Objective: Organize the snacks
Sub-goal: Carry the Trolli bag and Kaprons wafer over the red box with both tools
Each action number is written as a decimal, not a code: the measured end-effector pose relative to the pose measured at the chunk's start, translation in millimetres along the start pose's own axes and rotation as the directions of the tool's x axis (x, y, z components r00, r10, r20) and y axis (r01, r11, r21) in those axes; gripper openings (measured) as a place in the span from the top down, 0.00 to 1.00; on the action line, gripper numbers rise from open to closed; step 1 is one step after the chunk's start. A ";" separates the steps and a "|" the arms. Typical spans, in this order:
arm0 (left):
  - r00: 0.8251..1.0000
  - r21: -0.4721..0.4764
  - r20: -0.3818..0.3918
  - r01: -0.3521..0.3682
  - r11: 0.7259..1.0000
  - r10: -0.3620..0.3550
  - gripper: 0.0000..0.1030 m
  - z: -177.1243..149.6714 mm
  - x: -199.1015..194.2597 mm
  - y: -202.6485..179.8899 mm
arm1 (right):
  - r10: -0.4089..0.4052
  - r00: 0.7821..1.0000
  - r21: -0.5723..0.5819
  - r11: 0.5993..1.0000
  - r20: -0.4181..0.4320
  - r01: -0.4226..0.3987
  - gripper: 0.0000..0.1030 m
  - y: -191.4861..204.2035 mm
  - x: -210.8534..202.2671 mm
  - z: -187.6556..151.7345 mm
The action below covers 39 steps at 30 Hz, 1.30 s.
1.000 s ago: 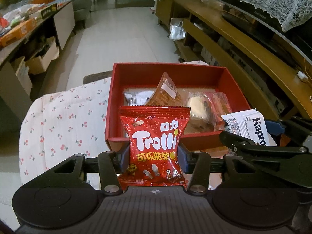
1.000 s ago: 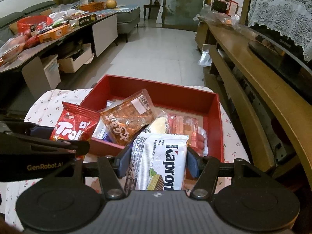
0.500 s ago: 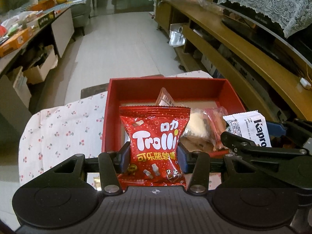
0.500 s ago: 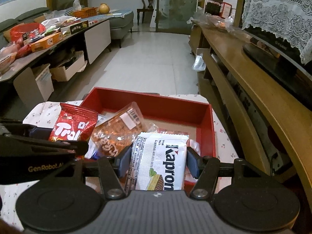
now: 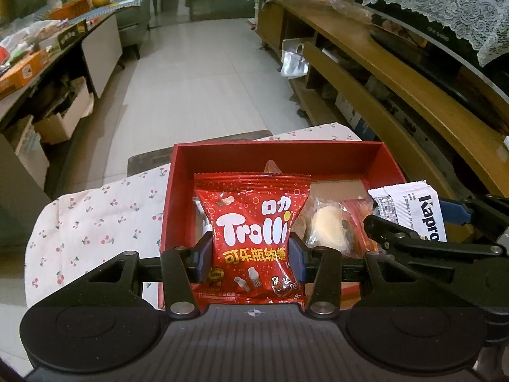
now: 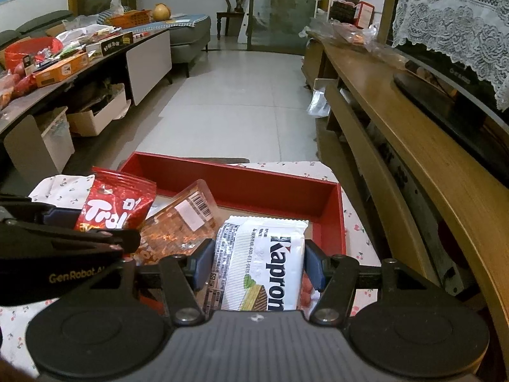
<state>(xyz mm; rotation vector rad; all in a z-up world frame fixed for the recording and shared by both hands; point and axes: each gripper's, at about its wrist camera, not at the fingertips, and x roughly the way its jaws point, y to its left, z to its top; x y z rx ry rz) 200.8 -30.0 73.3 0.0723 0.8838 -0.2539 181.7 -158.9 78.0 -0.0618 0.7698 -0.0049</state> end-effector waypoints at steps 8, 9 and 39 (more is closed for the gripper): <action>1.000 -0.005 -0.012 -0.014 1.000 0.014 0.48 6.8 15.4 -1.3 | -0.004 1.000 0.000 1.000 -0.012 0.004 0.26 -3.6 17.6 4.6; 1.000 -0.006 -0.014 -0.015 1.000 0.015 0.48 7.4 17.7 -1.4 | -0.006 1.000 -0.002 1.000 -0.014 0.006 0.26 -3.6 20.0 5.0; 0.996 -0.034 -0.071 -0.048 0.998 0.046 0.41 7.7 53.5 2.3 | -0.021 0.997 -0.023 1.000 -0.080 0.020 0.25 -5.1 66.9 5.7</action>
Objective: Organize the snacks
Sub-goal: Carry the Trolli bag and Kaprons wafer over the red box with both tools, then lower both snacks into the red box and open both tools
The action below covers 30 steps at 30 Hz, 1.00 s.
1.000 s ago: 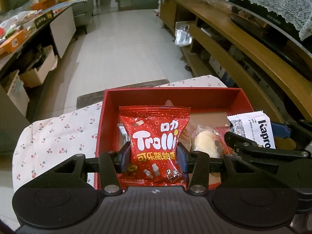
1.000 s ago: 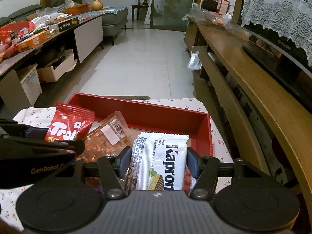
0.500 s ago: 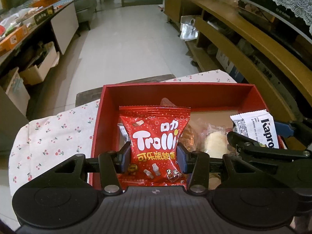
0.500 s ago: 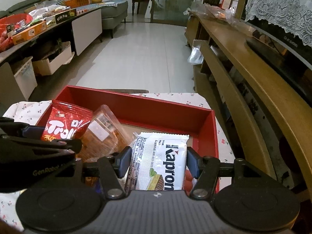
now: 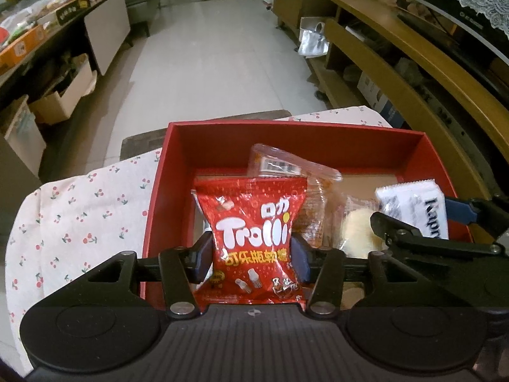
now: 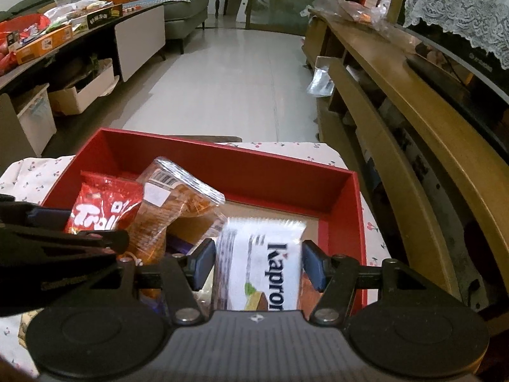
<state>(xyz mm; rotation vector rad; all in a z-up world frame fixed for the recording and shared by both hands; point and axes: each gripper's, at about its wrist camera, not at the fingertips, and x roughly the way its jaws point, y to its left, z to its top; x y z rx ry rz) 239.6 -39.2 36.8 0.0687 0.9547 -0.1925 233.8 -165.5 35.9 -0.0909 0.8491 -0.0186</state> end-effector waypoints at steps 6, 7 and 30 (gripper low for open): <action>1.000 -0.003 0.020 -0.006 1.000 0.006 0.30 -0.1 -5.6 2.4 | 0.000 1.000 0.011 1.000 0.010 0.000 0.21 -4.1 -2.9 2.0; 1.000 -0.005 0.020 -0.003 1.000 0.003 0.29 0.0 -5.9 3.1 | 0.001 1.000 0.012 1.000 0.010 -0.001 0.21 -4.4 -3.2 2.1; 0.996 -0.020 0.086 0.041 0.999 -0.039 0.19 -14.8 -53.4 17.1 | 0.040 0.995 0.036 0.998 0.087 -0.043 0.14 -0.1 -58.1 -9.1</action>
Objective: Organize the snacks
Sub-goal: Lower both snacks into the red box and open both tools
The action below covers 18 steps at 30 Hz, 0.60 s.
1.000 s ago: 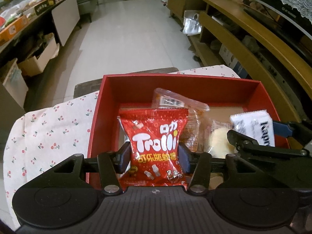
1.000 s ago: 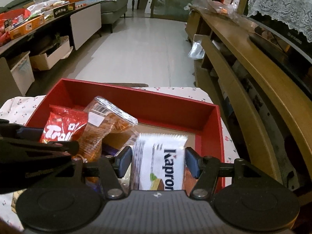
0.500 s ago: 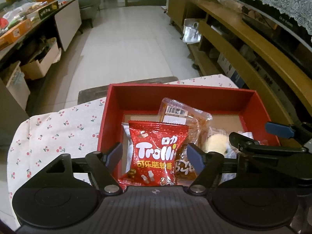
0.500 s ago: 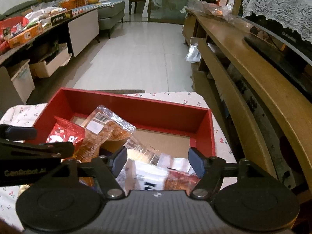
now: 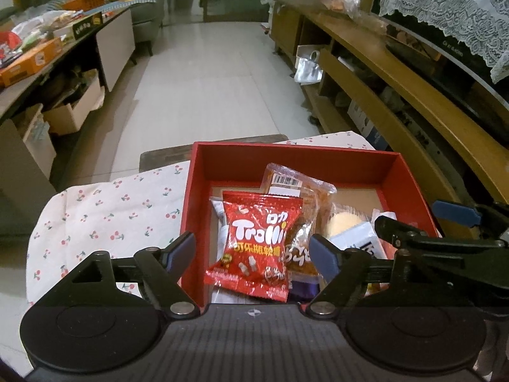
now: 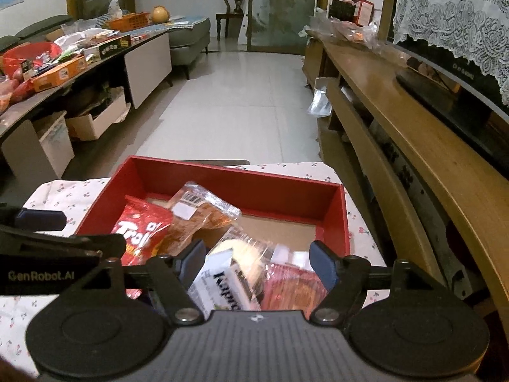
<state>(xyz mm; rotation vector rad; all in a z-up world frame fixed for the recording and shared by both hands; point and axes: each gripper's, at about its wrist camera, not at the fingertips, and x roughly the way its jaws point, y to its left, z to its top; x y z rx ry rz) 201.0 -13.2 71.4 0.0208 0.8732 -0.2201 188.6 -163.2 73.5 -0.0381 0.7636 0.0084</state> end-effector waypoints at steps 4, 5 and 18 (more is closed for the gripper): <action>1.000 0.000 0.006 0.005 1.000 -0.005 0.19 -7.3 -10.8 3.2 | 0.013 1.000 -0.006 1.000 -0.001 -0.013 0.14 4.6 -12.1 -8.3; 1.000 0.002 0.006 0.005 1.000 -0.005 0.19 -9.7 -13.4 3.9 | 0.015 1.000 -0.010 1.000 -0.004 -0.015 0.14 6.2 -14.7 -11.3; 0.999 0.007 -0.032 0.015 1.000 -0.014 0.19 -45.7 -34.5 15.8 | 0.042 0.998 -0.043 0.998 -0.048 -0.044 0.14 27.5 -35.8 -45.4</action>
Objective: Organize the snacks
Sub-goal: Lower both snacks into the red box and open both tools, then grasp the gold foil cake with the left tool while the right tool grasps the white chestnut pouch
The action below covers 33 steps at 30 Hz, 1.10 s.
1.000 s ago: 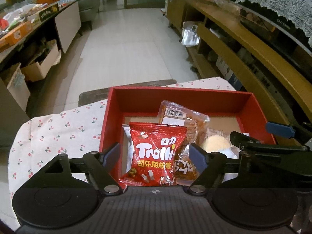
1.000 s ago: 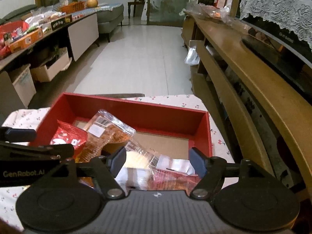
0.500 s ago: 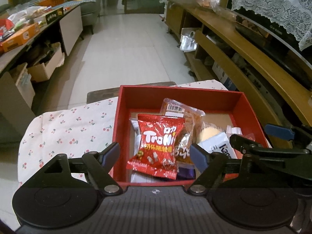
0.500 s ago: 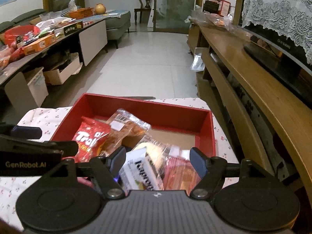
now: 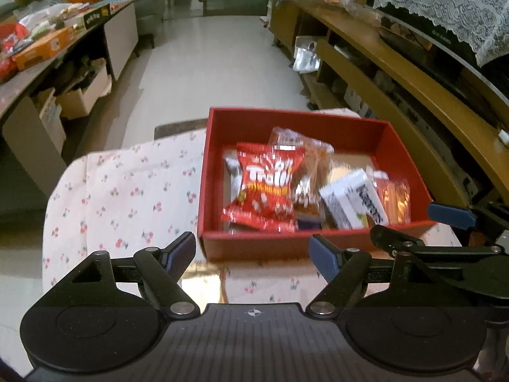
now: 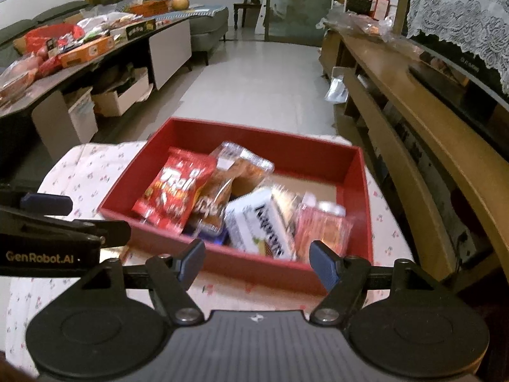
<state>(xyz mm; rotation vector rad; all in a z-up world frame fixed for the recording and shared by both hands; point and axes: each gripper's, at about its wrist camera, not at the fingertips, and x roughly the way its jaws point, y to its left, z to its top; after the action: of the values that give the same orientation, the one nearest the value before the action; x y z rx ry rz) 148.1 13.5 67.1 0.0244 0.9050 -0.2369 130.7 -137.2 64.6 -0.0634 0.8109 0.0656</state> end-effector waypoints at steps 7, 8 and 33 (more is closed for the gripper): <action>0.996 -0.038 -0.084 0.011 0.999 -0.014 0.18 -20.9 8.8 22.3 | 0.077 0.993 -0.060 0.995 -0.084 -0.082 0.14 22.4 6.2 -19.6; 0.995 -0.047 -0.097 0.012 0.999 -0.017 0.17 -23.5 11.0 25.1 | 0.099 0.990 -0.063 0.992 -0.096 -0.106 0.13 25.4 6.6 -21.7; 0.968 -0.072 -0.249 -0.043 0.996 0.024 0.51 -41.5 63.7 35.4 | 0.120 0.959 -0.091 0.985 -0.256 -0.147 0.10 7.2 26.7 -47.6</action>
<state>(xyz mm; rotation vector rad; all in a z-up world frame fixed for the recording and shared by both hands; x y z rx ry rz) 161.3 40.6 -11.1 -0.0026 1.1619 -0.1693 114.2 -133.0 12.3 -0.1225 1.0635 0.2341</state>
